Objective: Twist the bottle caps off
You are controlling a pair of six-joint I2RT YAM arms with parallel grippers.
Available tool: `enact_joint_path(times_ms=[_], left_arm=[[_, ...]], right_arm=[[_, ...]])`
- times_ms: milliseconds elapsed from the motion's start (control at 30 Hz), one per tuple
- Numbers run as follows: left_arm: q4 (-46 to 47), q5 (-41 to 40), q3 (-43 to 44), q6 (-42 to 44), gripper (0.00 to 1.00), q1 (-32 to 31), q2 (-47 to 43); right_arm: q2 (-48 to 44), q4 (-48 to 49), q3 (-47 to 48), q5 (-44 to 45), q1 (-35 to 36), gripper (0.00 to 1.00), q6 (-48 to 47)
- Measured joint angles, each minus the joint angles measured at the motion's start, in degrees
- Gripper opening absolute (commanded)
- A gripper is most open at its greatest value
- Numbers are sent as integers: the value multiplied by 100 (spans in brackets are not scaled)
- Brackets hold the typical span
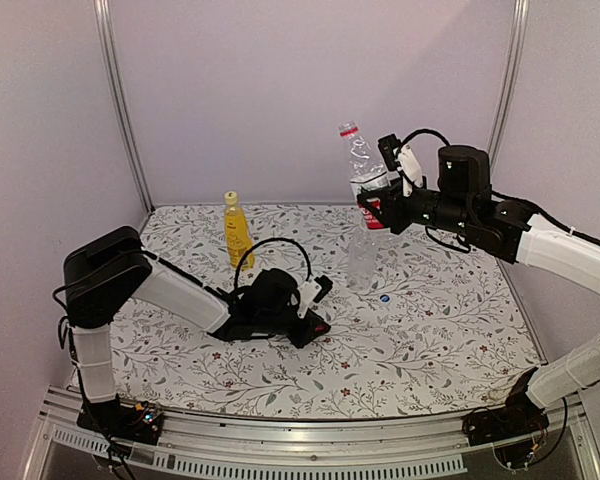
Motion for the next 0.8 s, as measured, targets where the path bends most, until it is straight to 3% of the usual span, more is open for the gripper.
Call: enact_joint_path(times_ms=[300,800], left_arm=[[-234,-63,109,116,26,-9,131],[-525,-227,256,334,36,-17,164]], right_arm=[[0,-4,-35,-39,0,30,11],[-2,-11,-109,-44,0,30,24]])
